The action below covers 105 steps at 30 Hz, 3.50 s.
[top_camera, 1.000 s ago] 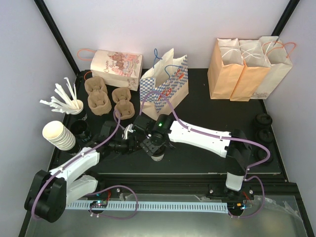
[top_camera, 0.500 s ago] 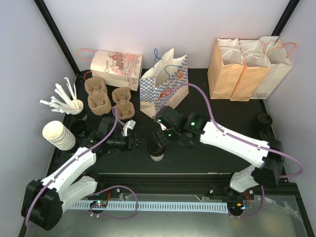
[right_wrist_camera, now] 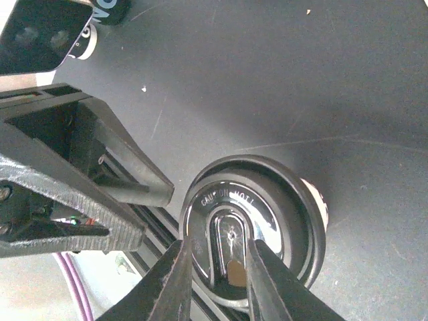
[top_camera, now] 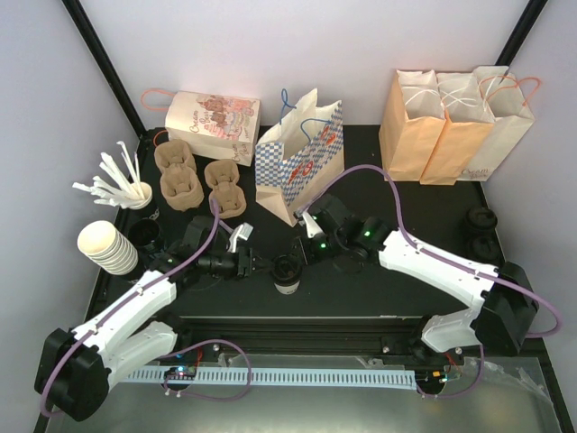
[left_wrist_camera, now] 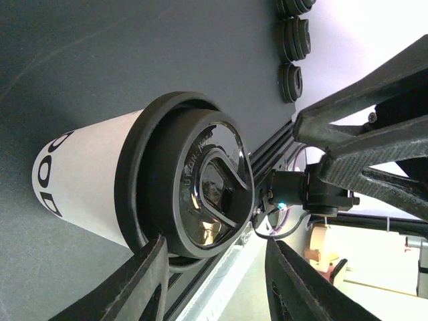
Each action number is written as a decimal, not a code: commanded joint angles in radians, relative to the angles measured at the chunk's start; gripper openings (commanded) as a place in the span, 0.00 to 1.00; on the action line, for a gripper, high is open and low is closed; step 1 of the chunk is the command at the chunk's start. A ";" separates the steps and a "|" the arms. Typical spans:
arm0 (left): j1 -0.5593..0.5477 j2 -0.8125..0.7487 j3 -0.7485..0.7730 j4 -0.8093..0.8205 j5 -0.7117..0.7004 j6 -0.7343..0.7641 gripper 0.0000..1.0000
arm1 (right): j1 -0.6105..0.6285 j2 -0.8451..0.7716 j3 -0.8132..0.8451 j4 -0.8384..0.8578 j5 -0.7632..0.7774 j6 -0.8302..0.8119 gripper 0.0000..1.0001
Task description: Pack the takeout coffee
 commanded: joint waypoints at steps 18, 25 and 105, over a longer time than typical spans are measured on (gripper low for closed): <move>-0.023 0.062 -0.004 0.037 -0.017 -0.037 0.40 | -0.046 0.070 -0.058 0.053 -0.039 -0.028 0.27; -0.031 0.088 -0.001 0.055 -0.014 -0.043 0.39 | -0.046 0.071 -0.086 0.062 -0.060 -0.023 0.27; -0.221 0.233 -0.106 0.179 -0.200 -0.103 0.39 | -0.046 0.077 -0.193 0.166 -0.069 0.007 0.28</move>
